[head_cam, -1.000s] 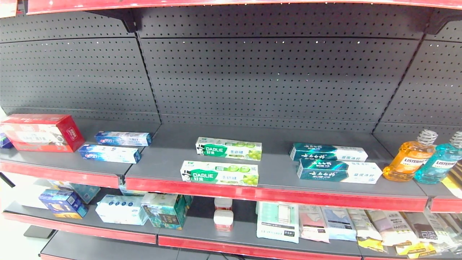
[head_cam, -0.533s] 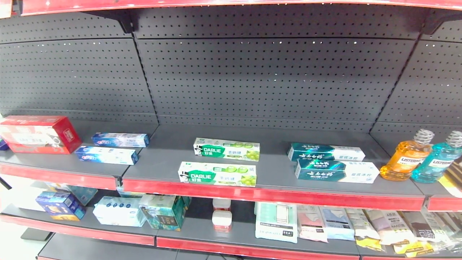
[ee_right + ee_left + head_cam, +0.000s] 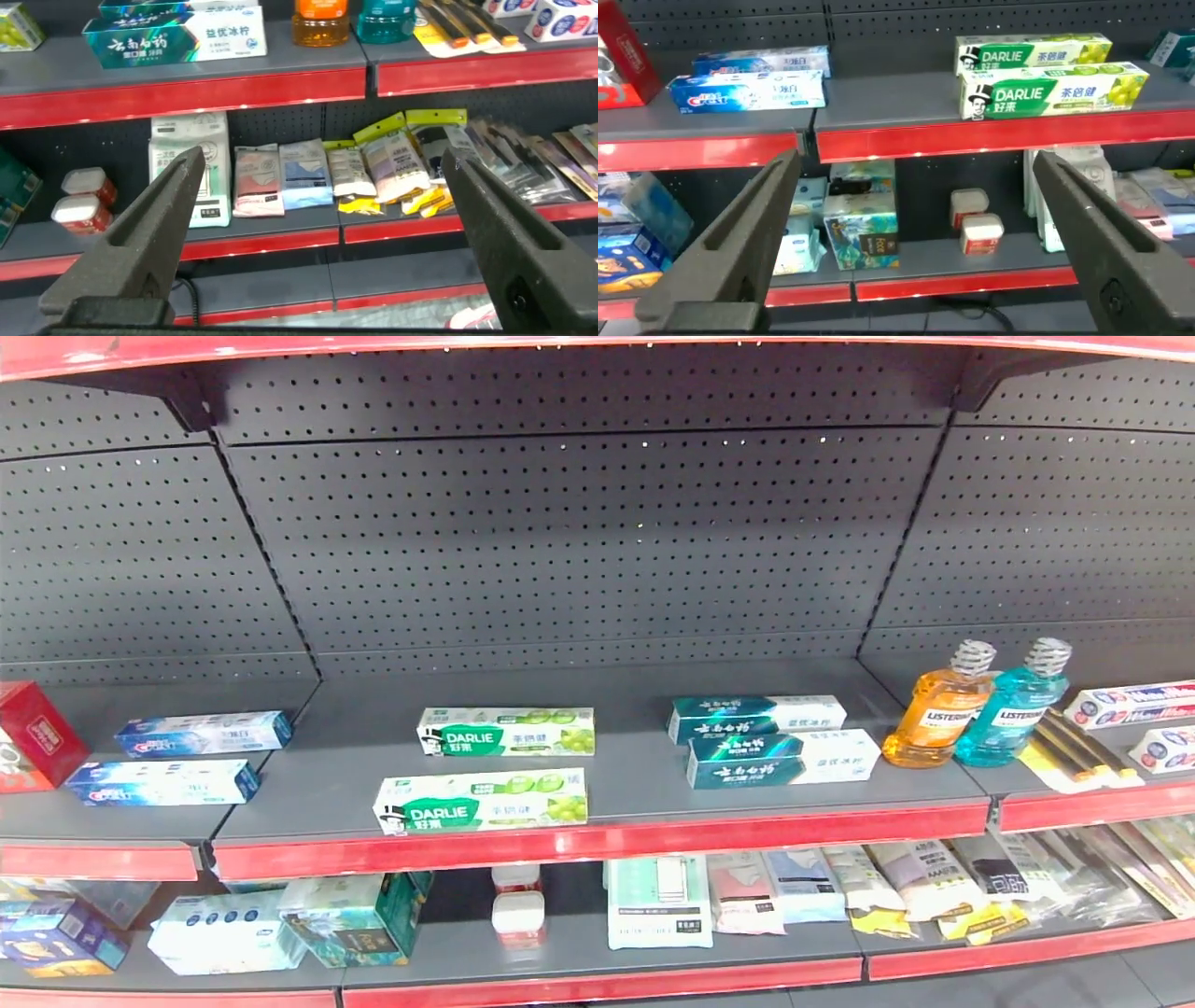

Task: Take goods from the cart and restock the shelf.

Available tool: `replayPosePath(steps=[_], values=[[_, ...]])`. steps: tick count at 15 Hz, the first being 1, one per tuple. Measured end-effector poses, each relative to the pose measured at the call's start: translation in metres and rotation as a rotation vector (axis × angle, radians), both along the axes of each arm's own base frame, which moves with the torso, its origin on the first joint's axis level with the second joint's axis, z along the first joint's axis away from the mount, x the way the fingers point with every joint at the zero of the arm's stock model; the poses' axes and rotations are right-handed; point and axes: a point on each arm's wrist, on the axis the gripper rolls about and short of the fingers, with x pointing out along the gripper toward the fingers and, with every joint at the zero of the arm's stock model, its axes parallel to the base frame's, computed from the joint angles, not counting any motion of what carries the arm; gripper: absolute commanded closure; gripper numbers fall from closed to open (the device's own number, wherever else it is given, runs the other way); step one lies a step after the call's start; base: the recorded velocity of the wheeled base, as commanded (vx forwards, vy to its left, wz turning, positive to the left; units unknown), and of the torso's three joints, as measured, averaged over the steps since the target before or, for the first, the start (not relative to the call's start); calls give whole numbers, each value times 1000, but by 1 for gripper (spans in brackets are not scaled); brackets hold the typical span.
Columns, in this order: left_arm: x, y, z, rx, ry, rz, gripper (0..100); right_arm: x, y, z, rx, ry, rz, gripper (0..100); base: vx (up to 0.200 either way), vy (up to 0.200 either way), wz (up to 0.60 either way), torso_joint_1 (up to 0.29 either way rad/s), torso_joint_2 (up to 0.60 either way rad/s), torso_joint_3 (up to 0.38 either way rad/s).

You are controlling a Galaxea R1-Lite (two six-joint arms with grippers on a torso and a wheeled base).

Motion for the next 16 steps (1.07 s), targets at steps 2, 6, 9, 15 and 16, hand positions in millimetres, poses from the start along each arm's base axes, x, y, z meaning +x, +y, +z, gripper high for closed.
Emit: replayPosePath(steps=[2, 6, 9, 15, 16], values=[[0, 0, 0, -7, 1, -1, 0, 0, 0, 0, 0, 0, 0, 0, 0, 0, 0, 0, 0, 0], [0, 0, 0, -6, 2, -1, 0, 0, 0, 0, 0, 0, -4, 0, 0, 0, 450, 2, 2, -1], [0, 0, 0, -7, 1, -1, 0, 0, 0, 0, 0, 0, -4, 0, 0, 0, 400, 2, 3, 3], [0, 0, 0, -9, 2, -1, 0, 0, 0, 0, -2, 0, -4, 0, 0, 0, 0, 0, 0, 0], [0, 0, 0, -9, 2, 0, 0, 0, 0, 0, -2, 0, -5, 0, 0, 0, 0, 0, 0, 0]])
